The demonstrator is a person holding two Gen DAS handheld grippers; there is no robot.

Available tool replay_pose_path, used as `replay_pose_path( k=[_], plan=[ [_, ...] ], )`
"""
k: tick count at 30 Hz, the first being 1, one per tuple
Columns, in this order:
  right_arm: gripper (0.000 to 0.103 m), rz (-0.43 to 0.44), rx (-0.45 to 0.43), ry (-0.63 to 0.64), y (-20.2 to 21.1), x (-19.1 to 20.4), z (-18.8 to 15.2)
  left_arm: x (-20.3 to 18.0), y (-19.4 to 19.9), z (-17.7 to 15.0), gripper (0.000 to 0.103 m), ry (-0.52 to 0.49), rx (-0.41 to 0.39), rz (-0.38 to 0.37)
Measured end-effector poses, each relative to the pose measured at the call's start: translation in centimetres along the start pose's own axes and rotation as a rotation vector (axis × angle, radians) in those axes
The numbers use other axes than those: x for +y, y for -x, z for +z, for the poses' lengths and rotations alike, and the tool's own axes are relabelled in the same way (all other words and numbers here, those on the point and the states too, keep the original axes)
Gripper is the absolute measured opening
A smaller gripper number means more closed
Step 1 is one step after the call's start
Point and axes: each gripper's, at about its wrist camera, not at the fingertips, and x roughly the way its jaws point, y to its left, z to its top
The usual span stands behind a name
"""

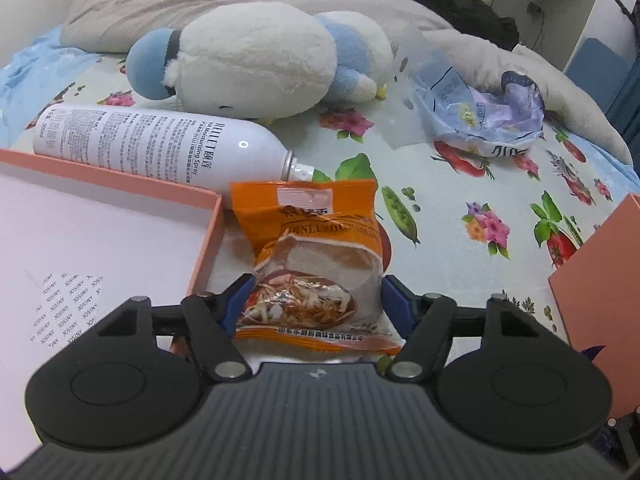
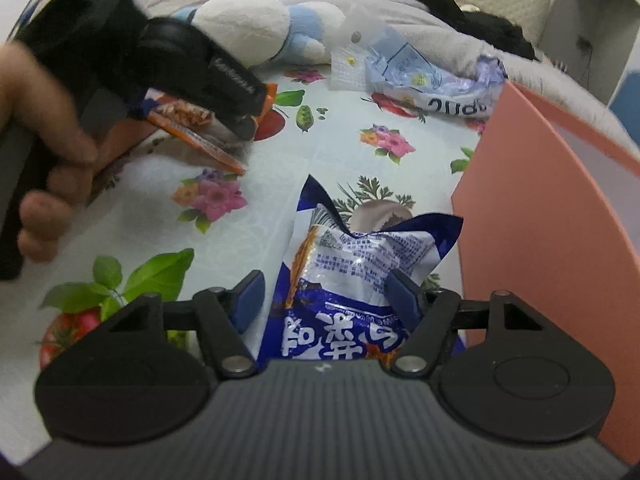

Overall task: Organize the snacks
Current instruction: 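Grasp the orange bag with the left gripper while the right grasps the blue-and-white bag, then carry the orange bag over the box with left gripper while right carries the blue bag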

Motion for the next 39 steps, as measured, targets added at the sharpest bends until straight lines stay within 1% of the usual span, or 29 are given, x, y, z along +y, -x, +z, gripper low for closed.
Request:
replay_pose_path(
  k=[1, 2, 3, 4, 5, 6, 9, 16, 19, 27, 30, 34, 37, 39],
  plan=[
    [0.062, 0.006, -0.008, 0.008, 0.1, 0.2, -0.1, 0.0, 0.2, -0.2, 0.07, 0.005, -0.005, -0.001],
    [0.06, 0.007, -0.01, 0.014, 0.3, 0.3, -0.2, 0.1, 0.4, -0.3, 0.07, 0.01, -0.009, -0.003],
    [0.051, 0.004, -0.011, 0.019, 0.5, 0.5, -0.2, 0.0, 0.8, -0.5, 0.07, 0.009, -0.013, -0.001],
    [0.047, 0.005, -0.014, 0.027, 0.7, 0.5, -0.2, 0.0, 1.1, -0.7, 0.069, 0.005, -0.015, 0.003],
    [0.045, 0.013, -0.016, 0.034, 1.1, 0.7, -0.1, -0.1, 1.7, -0.9, 0.069, -0.002, -0.017, 0.008],
    [0.038, 0.024, -0.019, 0.038, 1.5, 0.8, -0.1, -0.1, 2.2, -1.1, 0.069, -0.004, -0.021, 0.008],
    [0.03, 0.044, -0.043, 0.028, 2.8, 0.8, -0.1, -0.3, 4.3, -1.5, 0.069, -0.004, -0.043, 0.004],
    [0.026, 0.087, -0.074, -0.016, 5.9, 0.6, -0.5, -0.6, 9.3, -3.5, 0.069, 0.013, -0.074, 0.003],
    [0.026, 0.113, -0.079, -0.048, 7.6, 0.3, -0.9, -0.5, 11.7, -4.7, 0.069, 0.039, -0.075, -0.001],
    [0.026, 0.181, -0.101, -0.135, 12.3, -1.1, -1.3, -0.3, 18.2, -8.2, 0.069, 0.061, -0.09, -0.001],
    [0.026, 0.199, -0.112, -0.16, 14.0, -1.6, -1.7, -0.5, 20.4, -9.6, 0.069, 0.053, -0.093, 0.0],
    [0.026, 0.233, -0.128, -0.199, 16.7, -2.2, -2.4, -1.2, 23.3, -11.4, 0.069, 0.07, -0.091, -0.014],
    [0.026, 0.247, -0.148, -0.212, 18.7, -2.6, -2.8, -2.0, 25.7, -12.6, 0.069, 0.066, -0.114, -0.012],
    [0.026, 0.263, -0.16, -0.222, 20.0, -2.9, -3.0, -2.5, 27.4, -13.0, 0.069, 0.065, -0.131, -0.027]
  ],
)
